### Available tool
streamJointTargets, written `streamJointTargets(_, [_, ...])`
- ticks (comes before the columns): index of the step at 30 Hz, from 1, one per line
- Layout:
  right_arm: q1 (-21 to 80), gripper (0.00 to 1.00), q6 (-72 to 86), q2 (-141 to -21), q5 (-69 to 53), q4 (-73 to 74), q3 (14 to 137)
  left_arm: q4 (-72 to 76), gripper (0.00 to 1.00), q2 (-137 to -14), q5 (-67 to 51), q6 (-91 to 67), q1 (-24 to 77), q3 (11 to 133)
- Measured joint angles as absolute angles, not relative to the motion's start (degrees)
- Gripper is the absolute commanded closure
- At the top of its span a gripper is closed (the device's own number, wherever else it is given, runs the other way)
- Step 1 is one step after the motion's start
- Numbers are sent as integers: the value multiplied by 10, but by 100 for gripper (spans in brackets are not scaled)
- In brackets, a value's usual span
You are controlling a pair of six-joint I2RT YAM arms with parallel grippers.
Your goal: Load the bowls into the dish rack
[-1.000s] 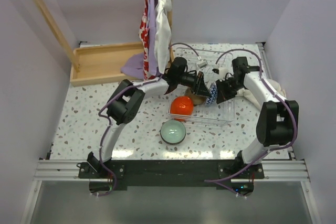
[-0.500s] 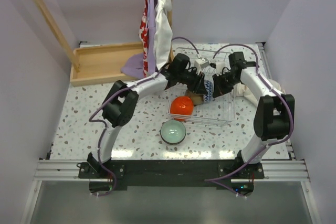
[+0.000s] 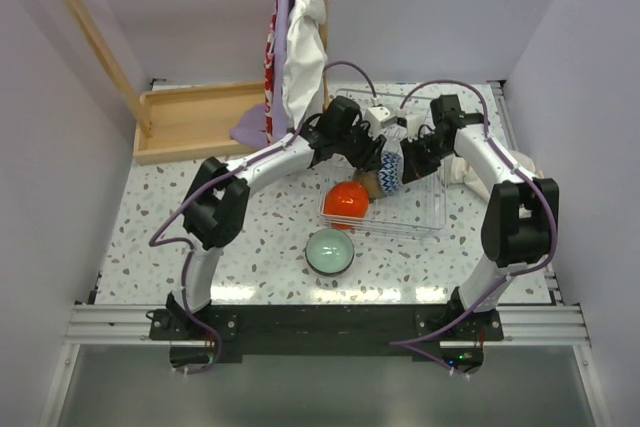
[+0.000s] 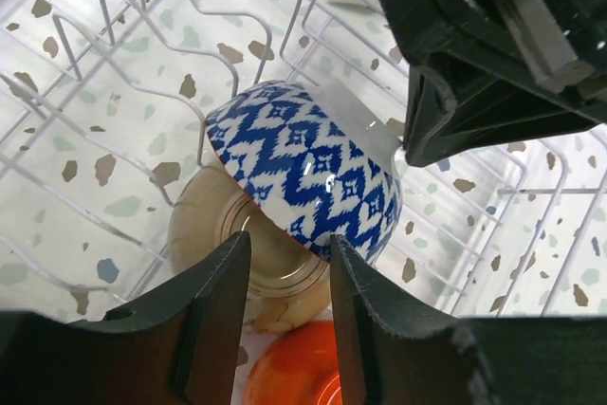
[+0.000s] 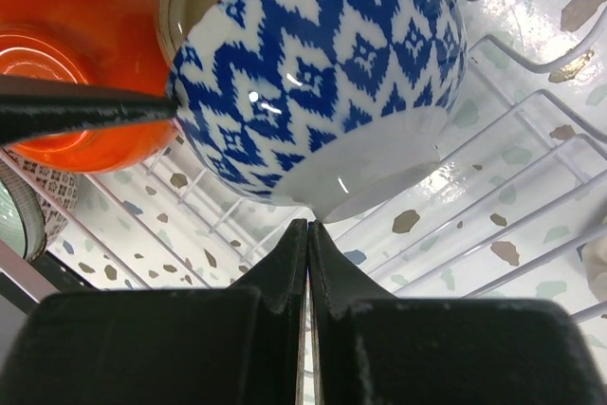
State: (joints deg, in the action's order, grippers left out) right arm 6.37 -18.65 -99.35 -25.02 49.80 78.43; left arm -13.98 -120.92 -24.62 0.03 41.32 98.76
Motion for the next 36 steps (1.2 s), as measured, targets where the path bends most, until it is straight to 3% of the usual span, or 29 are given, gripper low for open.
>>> streamJointTargets(22, [64,97,-149,-978,-206,467,784,-181,58,-1146,-164,64,441,899])
streamJointTargets(36, [104,96,-138,-1043,-223,456,843,-190,58,-1050,-147,69,474,863])
